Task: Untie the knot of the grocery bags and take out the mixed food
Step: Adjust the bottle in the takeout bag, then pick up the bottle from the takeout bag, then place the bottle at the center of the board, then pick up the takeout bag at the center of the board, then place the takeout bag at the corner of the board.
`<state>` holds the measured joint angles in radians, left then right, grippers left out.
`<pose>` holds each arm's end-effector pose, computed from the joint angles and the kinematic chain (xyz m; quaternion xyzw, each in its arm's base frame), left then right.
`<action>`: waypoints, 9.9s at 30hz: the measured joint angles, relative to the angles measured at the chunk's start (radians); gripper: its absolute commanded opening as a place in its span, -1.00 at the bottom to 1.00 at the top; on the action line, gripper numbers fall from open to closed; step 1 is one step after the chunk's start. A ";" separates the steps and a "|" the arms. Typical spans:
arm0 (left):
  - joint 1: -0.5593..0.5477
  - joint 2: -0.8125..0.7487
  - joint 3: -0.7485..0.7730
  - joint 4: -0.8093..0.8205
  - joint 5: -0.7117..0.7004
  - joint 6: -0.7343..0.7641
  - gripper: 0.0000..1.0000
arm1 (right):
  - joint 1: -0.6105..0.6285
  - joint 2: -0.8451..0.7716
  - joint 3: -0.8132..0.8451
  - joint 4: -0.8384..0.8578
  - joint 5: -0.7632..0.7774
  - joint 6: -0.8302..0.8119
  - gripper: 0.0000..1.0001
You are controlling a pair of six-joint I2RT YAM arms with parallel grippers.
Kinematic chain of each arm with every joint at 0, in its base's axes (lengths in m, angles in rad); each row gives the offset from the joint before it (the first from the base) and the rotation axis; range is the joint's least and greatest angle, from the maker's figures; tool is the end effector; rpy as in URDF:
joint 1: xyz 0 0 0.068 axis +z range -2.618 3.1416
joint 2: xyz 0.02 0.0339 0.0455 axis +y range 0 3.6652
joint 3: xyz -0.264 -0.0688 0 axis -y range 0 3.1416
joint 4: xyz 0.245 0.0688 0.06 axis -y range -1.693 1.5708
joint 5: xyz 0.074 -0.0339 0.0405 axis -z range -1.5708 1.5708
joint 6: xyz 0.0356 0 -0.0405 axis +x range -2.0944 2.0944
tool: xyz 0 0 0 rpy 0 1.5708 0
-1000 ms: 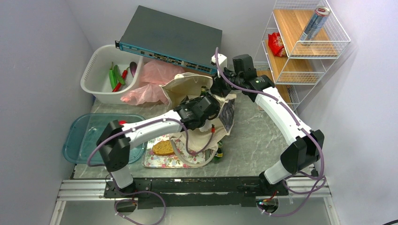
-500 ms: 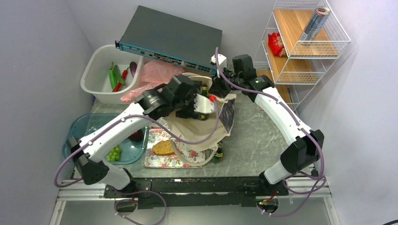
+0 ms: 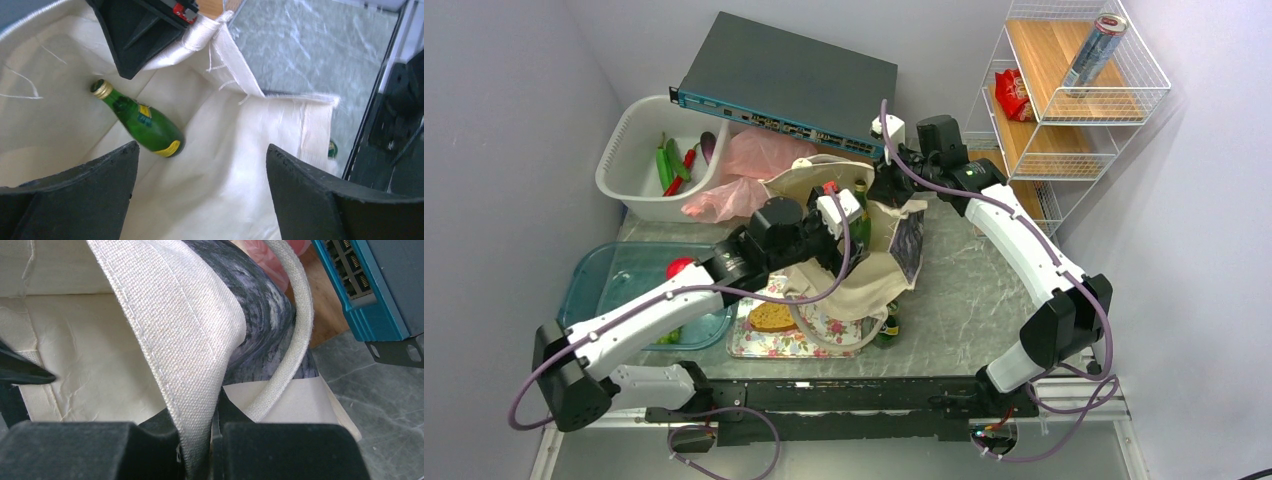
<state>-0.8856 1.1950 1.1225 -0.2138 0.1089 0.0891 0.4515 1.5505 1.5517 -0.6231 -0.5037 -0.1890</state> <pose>0.1721 -0.2167 0.3703 0.4032 0.6912 -0.2721 0.5344 0.3030 0.1660 0.3765 -0.3793 0.7818 0.2777 0.4096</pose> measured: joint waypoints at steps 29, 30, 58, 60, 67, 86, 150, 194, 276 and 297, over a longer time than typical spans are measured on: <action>0.125 0.580 0.021 0.679 -0.319 -0.132 0.63 | -0.015 0.004 0.026 -0.008 0.074 0.003 -1.00; 0.130 0.589 0.021 0.689 -0.315 -0.130 0.63 | -0.015 0.006 0.026 -0.007 0.077 0.002 -1.00; 0.147 0.624 -0.023 0.748 -0.226 -0.156 -1.00 | 0.000 0.014 0.050 -0.034 0.031 0.029 -1.00; 0.144 0.591 -0.058 0.749 -0.210 -0.153 -1.00 | 0.003 0.018 0.056 -0.034 0.037 0.038 -1.00; 0.137 0.513 -0.130 0.754 -0.145 -0.124 -1.00 | 0.004 0.039 0.085 -0.033 0.083 0.075 -1.00; 0.136 0.259 -0.119 0.667 -0.002 -0.024 -1.00 | -0.109 0.061 0.138 -0.088 0.227 0.142 -1.00; 0.451 -0.162 -0.261 0.274 -0.065 -0.166 -1.00 | -0.267 0.211 0.304 -0.365 0.275 -0.213 -1.00; 0.521 -0.443 -0.261 0.110 0.395 0.283 0.99 | -0.279 0.200 0.341 -0.492 0.253 -0.263 -0.61; 0.270 0.138 0.299 0.155 0.472 0.109 0.99 | -0.146 -0.134 0.233 -0.620 0.258 -0.298 -1.00; 0.270 0.122 0.239 0.120 0.500 0.135 0.99 | -0.224 -0.476 0.093 -0.903 0.679 -0.181 -1.00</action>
<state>-0.6155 1.3174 1.3613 -0.0937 0.6086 0.2237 0.2272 1.0744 1.6444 -1.5257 0.1749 -0.3698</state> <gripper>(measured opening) 0.994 0.028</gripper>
